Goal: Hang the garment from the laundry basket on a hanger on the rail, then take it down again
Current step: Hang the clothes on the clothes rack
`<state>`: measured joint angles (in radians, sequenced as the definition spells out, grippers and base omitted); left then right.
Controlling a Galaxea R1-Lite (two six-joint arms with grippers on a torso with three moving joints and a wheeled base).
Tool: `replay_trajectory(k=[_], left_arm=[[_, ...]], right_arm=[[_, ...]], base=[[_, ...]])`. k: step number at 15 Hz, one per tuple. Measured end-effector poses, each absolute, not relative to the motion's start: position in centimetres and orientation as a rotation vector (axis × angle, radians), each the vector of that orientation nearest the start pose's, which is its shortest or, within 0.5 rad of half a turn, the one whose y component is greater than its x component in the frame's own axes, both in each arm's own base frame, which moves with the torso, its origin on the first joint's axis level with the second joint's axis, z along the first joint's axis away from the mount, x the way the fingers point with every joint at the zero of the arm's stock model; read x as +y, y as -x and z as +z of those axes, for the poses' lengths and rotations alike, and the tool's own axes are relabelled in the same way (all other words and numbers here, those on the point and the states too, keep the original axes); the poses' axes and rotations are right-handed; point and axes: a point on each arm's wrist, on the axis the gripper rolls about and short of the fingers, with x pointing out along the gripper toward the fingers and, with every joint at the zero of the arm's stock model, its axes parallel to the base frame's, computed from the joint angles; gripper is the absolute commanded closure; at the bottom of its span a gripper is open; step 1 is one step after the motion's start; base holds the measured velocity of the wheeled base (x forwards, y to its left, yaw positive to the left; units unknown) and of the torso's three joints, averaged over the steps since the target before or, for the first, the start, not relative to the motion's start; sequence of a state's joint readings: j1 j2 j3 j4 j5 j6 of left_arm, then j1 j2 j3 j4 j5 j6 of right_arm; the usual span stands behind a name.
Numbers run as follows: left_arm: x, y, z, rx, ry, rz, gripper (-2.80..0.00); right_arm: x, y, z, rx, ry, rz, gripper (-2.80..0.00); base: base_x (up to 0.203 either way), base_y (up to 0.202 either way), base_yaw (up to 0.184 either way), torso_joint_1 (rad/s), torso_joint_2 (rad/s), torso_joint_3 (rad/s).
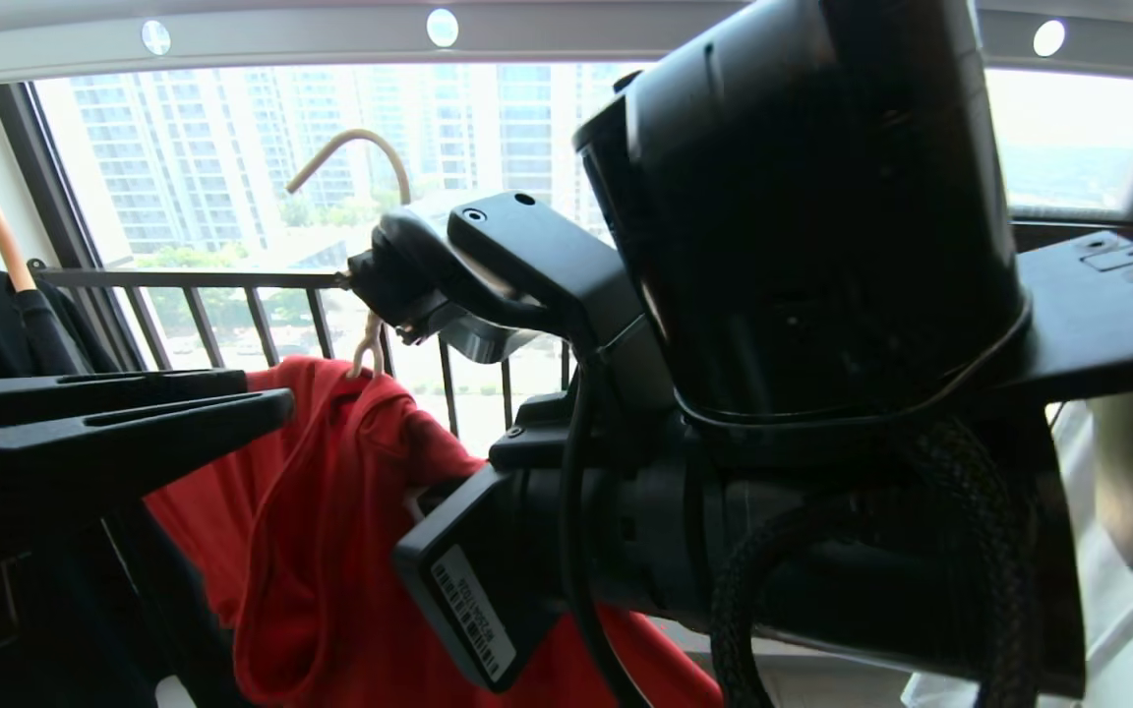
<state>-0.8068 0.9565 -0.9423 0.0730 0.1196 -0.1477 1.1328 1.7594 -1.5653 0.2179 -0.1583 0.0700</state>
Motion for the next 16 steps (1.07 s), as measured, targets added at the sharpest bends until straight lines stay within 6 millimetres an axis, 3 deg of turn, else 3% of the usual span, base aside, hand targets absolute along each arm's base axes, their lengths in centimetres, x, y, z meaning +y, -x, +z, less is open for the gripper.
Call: replay_trajectory(k=[5,10,16], left_arm=[[-7.0,-7.1,31.3,0.121,0.106,-0.682,-2.80],[-5.6,-6.4,32.2,0.142,0.100,-0.616,-2.80],[-6.0,-10.4,31.5,0.236,0.091,-0.409,-2.80]], right_arm=[[29.0,-14.5,30.2,0.363,0.174,0.934,0.00],[25.7,-15.4,30.6,0.362,0.156,0.866,0.00],[22.0,-15.9,31.3,0.354,0.124,0.821,0.00]], base=[[0.000,0.000,0.000,0.000,0.00,0.000],[0.000,0.000,0.000,0.000,0.00,0.000],[0.000,0.000,0.000,0.000,0.00,0.000]])
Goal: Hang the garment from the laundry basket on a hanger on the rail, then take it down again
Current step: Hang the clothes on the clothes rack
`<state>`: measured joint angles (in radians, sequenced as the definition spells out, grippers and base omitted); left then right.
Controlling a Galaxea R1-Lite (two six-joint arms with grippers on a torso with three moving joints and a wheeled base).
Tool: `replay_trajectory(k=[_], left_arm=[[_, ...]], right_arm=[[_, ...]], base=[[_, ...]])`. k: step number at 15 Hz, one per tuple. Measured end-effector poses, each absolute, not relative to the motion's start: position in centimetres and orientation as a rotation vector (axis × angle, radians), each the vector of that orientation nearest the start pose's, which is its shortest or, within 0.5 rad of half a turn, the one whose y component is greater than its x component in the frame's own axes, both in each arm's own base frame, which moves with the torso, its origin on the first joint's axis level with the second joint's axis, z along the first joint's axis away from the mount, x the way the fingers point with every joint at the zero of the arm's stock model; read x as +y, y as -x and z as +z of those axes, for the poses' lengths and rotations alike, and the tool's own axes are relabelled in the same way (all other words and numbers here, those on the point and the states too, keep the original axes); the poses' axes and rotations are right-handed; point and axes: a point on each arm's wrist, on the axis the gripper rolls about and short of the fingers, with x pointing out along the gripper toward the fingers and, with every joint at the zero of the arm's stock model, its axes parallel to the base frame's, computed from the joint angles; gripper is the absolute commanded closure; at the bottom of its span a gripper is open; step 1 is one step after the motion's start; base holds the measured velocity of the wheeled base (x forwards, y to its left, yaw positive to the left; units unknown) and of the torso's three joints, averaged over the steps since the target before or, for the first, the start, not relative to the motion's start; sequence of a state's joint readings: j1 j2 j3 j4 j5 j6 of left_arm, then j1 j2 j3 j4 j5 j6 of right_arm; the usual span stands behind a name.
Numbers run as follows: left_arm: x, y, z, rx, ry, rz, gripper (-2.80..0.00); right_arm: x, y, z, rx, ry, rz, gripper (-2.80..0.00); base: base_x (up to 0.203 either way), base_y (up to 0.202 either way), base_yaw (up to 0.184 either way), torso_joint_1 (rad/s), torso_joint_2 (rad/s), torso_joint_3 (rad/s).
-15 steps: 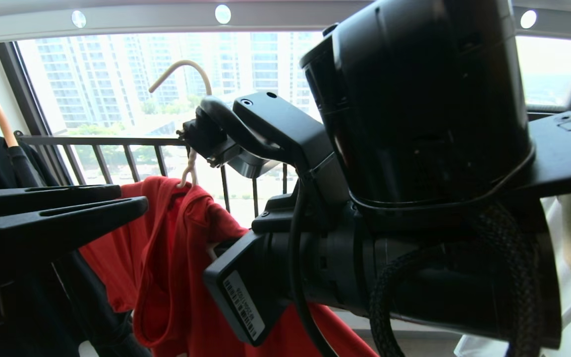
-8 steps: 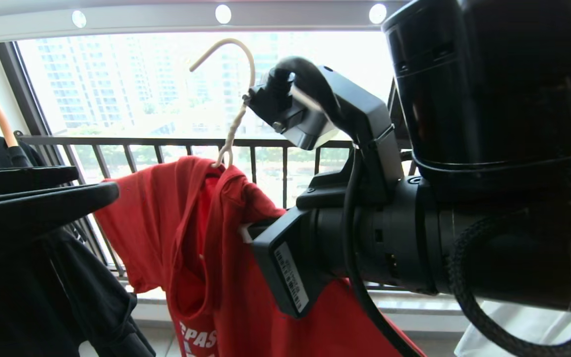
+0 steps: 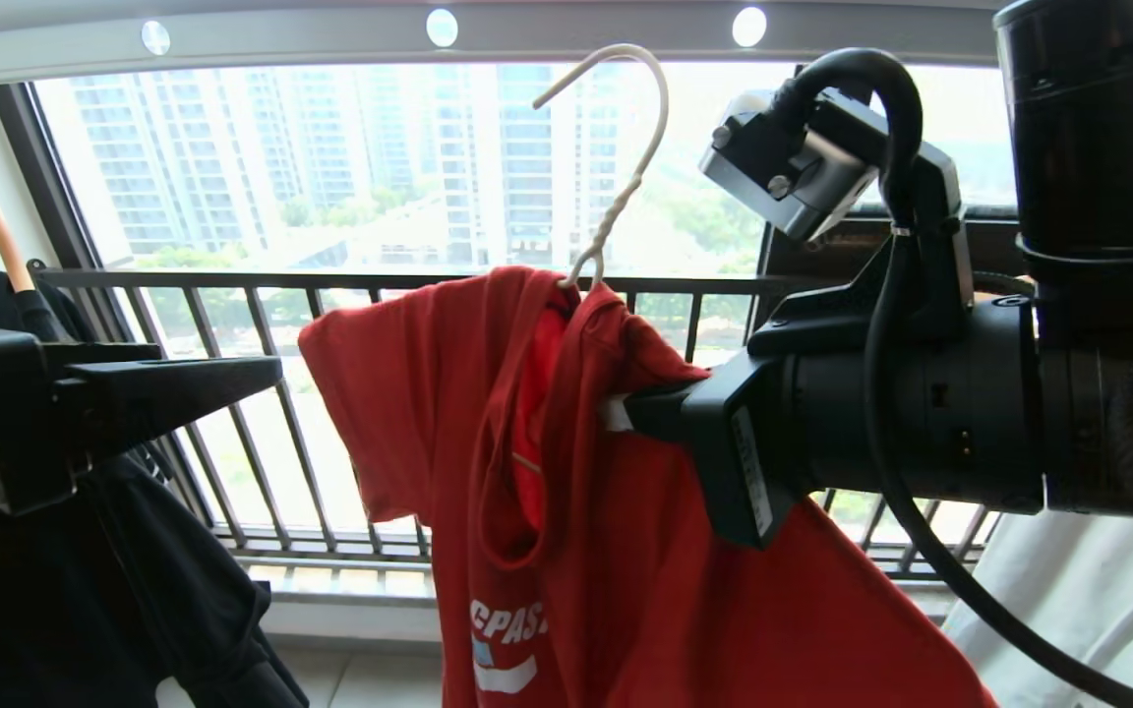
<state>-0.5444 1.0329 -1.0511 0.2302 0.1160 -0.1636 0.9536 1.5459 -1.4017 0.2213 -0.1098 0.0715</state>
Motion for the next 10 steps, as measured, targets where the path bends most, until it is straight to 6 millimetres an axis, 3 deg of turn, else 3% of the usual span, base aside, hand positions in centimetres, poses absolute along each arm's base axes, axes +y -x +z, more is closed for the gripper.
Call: replay_trajectory(k=[4,10], left_arm=[[-6.2,-12.8,30.5,0.328,0.143,-0.425,-2.80],[-3.3,-16.9,28.5,0.466,0.265,-0.533,-2.80]], right_arm=[[20.3,-16.2,31.9,0.343,0.103,0.807,0.00],[18.7,-16.9,32.4,0.346,0.085,0.790,0.00]], base=[[0.000,0.000,0.000,0.000,0.00,0.000],[0.000,0.000,0.000,0.000,0.00,0.000]])
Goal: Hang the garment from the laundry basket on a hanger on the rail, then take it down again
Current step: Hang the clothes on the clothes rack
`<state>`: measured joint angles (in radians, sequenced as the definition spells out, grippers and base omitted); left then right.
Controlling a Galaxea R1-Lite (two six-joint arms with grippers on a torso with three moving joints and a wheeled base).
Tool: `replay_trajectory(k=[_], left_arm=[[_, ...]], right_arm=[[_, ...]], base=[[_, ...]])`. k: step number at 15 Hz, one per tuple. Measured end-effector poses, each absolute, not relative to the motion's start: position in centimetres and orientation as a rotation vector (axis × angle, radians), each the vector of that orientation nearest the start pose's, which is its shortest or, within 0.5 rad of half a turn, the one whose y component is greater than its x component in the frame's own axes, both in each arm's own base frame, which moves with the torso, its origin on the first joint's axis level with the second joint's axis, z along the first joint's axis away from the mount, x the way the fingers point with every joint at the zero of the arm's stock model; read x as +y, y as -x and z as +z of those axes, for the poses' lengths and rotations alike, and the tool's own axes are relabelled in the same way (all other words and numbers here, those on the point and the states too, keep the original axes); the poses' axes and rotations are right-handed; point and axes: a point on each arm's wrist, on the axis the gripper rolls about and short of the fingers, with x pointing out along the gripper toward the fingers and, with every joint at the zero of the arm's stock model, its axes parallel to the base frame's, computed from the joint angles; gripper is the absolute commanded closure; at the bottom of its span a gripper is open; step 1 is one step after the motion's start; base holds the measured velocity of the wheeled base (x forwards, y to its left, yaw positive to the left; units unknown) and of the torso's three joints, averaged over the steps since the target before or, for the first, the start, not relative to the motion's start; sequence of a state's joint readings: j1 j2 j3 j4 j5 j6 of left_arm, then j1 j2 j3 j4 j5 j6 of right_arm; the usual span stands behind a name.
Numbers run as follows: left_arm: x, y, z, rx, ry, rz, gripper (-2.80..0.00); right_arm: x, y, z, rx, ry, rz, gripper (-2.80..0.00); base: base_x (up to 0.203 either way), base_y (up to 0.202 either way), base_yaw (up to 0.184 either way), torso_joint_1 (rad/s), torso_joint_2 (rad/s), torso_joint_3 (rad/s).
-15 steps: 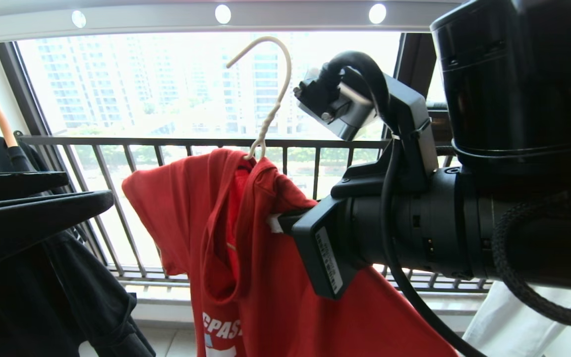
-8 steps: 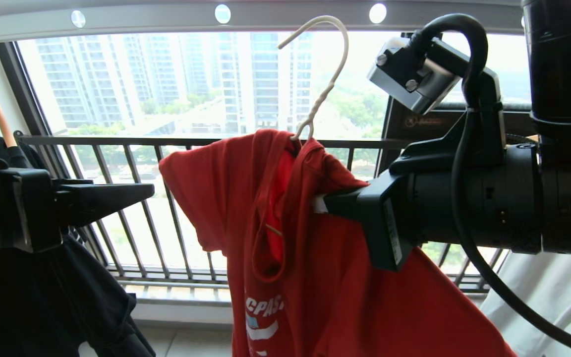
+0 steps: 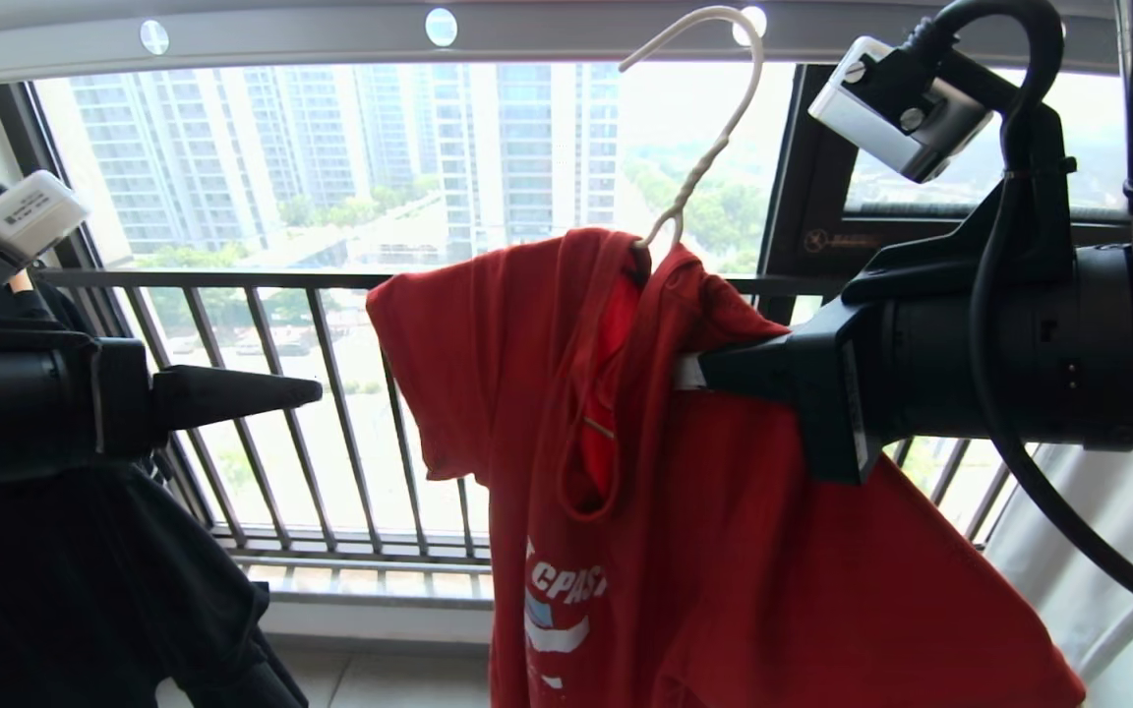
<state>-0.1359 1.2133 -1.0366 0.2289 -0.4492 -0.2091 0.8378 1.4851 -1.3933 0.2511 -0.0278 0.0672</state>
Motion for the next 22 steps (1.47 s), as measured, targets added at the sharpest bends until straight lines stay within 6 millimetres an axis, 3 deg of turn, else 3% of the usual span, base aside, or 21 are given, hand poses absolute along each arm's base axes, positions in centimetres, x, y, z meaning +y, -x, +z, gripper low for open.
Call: replay_trajectory(k=[4,9,14,22], left_arm=[[-3.0,-19.6,25.5,0.515,0.281,-0.602,-2.80],[-1.3,-22.0,21.3,0.386,0.309,-0.760,-2.80],[1.6,-23.0,19.6,0.313,0.331,-0.883,-2.80],[1.6,-23.1,18.0,0.280,0.318,-1.040,-2.80]], right_arm=[[18.6,-16.9,32.7,0.334,0.078,0.802,0.00],[18.7,-16.7,32.8,0.337,0.068,0.863,0.00],[19.2,-17.0,32.5,0.358,0.059,0.945,0.00],[20.5,-17.6,32.7,0.364,0.042,1.053,0.00]], base=[[0.000,0.000,0.000,0.000,0.00,0.000],[0.000,0.000,0.000,0.000,0.00,0.000],[0.000,0.000,0.000,0.000,0.00,0.000],[0.000,0.000,0.000,0.000,0.00,0.000]])
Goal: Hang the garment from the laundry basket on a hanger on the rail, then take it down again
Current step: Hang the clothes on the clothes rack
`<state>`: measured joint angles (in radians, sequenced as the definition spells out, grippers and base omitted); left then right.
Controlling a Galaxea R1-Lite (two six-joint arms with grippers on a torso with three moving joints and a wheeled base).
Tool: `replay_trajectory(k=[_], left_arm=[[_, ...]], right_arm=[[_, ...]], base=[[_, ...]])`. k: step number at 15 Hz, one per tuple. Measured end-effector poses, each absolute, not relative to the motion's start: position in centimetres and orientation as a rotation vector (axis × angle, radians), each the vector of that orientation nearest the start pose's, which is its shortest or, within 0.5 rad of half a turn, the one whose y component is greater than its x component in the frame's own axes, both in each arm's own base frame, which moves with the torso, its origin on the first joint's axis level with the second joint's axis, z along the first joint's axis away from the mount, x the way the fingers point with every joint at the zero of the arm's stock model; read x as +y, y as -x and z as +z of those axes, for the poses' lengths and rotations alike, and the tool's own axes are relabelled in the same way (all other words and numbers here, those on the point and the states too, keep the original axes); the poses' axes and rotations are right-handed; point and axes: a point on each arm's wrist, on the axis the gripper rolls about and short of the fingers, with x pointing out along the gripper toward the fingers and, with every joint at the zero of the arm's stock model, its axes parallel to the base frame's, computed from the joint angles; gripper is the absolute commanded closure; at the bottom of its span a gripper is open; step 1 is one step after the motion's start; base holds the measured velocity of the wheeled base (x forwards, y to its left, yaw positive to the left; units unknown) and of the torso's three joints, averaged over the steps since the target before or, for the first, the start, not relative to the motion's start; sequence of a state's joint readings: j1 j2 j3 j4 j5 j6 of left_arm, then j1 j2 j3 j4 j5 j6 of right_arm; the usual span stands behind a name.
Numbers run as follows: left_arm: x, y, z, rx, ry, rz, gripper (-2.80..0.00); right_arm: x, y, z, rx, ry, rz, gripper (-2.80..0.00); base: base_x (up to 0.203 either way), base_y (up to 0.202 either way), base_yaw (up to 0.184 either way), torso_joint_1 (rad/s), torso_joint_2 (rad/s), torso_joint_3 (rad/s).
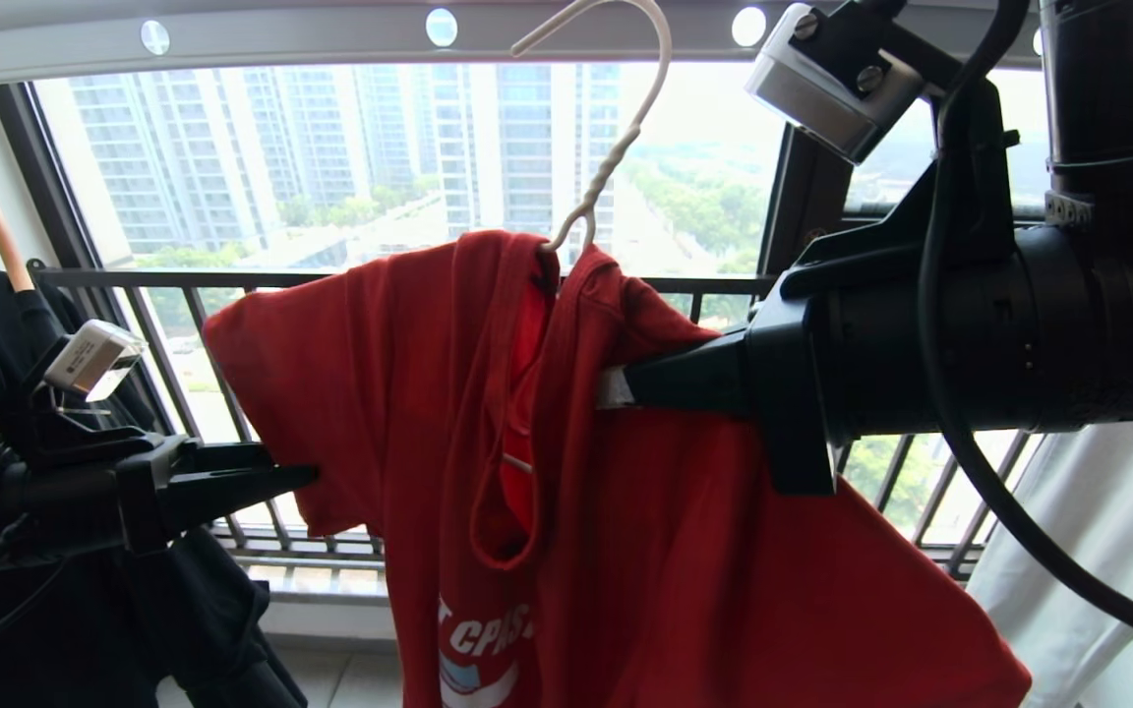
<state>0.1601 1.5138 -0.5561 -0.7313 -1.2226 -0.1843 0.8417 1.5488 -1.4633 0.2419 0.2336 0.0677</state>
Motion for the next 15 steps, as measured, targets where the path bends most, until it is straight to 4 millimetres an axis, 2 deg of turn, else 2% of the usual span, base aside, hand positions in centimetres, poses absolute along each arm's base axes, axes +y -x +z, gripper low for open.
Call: replay_trajectory(k=[3,4,15], left_arm=[[1.34,-22.74,18.34,0.273,0.312,-1.111,-2.80],[1.32,-22.63,18.36,0.272,0.311,-1.112,0.00],[1.68,-22.42,18.78,0.251,0.296,-1.095,0.00]], right_arm=[[20.79,-17.86,32.62,0.369,0.044,1.053,0.00],[20.83,-17.90,32.61,0.369,0.044,1.053,0.00],[20.76,-17.85,32.71,0.366,0.042,1.049,0.00]], base=[[0.000,0.000,0.000,0.000,0.00,0.000],[0.000,0.000,0.000,0.000,0.00,0.000],[0.000,0.000,0.000,0.000,0.00,0.000]])
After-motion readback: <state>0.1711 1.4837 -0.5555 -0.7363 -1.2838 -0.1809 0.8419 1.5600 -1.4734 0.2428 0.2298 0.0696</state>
